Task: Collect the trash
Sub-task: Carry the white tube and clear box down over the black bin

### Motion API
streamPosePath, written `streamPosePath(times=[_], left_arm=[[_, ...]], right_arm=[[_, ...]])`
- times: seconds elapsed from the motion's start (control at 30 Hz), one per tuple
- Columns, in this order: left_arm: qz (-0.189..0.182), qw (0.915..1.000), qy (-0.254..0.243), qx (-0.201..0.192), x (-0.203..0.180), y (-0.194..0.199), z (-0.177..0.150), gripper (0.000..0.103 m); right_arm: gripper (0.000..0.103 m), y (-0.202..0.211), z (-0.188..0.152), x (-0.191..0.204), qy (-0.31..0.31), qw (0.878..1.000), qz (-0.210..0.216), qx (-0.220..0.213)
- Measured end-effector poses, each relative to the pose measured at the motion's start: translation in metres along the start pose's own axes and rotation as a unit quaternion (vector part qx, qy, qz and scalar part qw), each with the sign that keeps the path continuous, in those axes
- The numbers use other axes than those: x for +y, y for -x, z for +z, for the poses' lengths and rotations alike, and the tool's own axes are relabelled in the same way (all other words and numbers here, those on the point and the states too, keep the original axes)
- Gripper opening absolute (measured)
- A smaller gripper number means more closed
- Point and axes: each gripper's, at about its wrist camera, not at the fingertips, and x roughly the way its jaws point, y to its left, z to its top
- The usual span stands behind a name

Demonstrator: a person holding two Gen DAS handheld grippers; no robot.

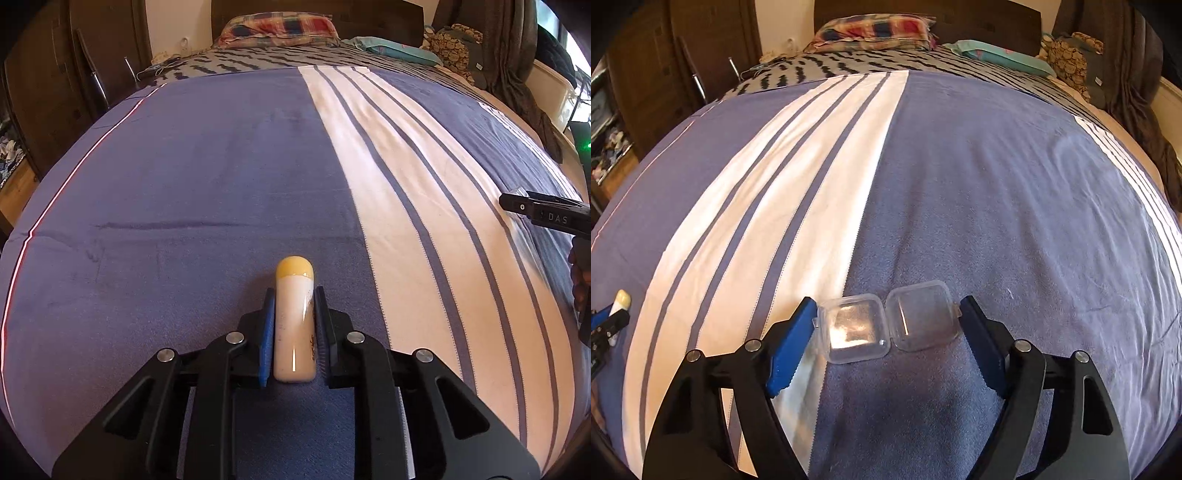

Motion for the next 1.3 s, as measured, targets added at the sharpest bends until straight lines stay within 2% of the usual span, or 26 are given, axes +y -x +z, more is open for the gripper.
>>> streamPosePath(times=[0.3,0.4,0.7,0.93,1.1,1.2,1.3], left_arm=[[-0.015,0.9995,-0.024,-0.011,-0.03,0.037,-0.033,0.018],[-0.027,0.999,-0.032,-0.013,-0.044,0.053,-0.047,0.018],[-0.071,0.9946,-0.054,-0.053,-0.091,0.128,-0.088,0.018],[-0.096,0.9893,-0.078,-0.078,-0.122,0.176,-0.124,0.018],[-0.114,0.9851,-0.091,-0.091,-0.136,0.202,-0.156,0.018],[-0.12,0.9836,-0.098,-0.092,-0.141,0.212,-0.177,0.018],[-0.134,0.9818,-0.099,-0.091,-0.143,0.217,-0.198,0.018]], right_arm=[[0.079,0.05,-0.032,0.005,-0.002,1.0,0.026,-0.014],[0.079,0.079,-0.049,0.009,0.005,0.999,0.036,-0.028],[0.079,0.18,-0.109,0.008,0.016,0.996,0.043,-0.082],[0.079,0.253,-0.167,0.003,0.008,0.991,0.053,-0.126],[0.079,0.277,-0.208,0.004,-0.001,0.988,0.079,-0.134],[0.079,0.287,-0.236,0.008,-0.002,0.987,0.08,-0.138],[0.079,0.291,-0.262,0.012,-0.007,0.988,0.063,-0.143]])
